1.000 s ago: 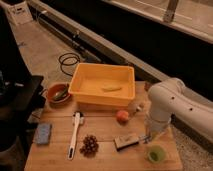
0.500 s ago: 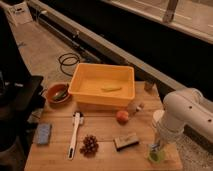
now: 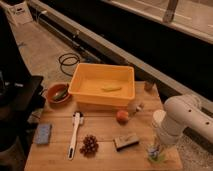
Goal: Place towel in plastic cup
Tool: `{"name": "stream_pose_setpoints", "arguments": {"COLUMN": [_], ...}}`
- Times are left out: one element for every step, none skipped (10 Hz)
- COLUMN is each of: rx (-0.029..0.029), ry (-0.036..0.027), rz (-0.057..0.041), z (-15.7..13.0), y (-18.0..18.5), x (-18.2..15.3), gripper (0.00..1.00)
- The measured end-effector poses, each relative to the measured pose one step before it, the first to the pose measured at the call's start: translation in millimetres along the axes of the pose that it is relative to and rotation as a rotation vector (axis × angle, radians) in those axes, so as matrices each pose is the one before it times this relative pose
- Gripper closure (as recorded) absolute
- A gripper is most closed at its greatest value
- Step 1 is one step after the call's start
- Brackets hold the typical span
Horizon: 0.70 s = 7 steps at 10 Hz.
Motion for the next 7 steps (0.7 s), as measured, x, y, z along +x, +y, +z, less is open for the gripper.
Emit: {"name": "stream_pose_setpoints", "arguments": {"rx": [-0.00993,-0.00860,-0.01031,-0.00982,-0.00561,-0.00269,-0.00207], "ry": [-0.01271,-0.00971,-0.01062,-0.00600,-0.00305,-0.00078,-0.00076], "rz": [0.00837,0.00715,0.00866,0.00731,0.00604,0.00806,0.00809], "z": [5.38,4.20,5.04,3.81,1.95,0.55,0.50], "y": [0.08,-0.24,-0.25,-0.89,-0.19,-0.25,-0.72], "x": [2.75,2.33,2.89,2.44,1.86,2.27,2.54], "gripper": [0.82,0.74,0.64,0.52,0.42,0.32,0.22]}}
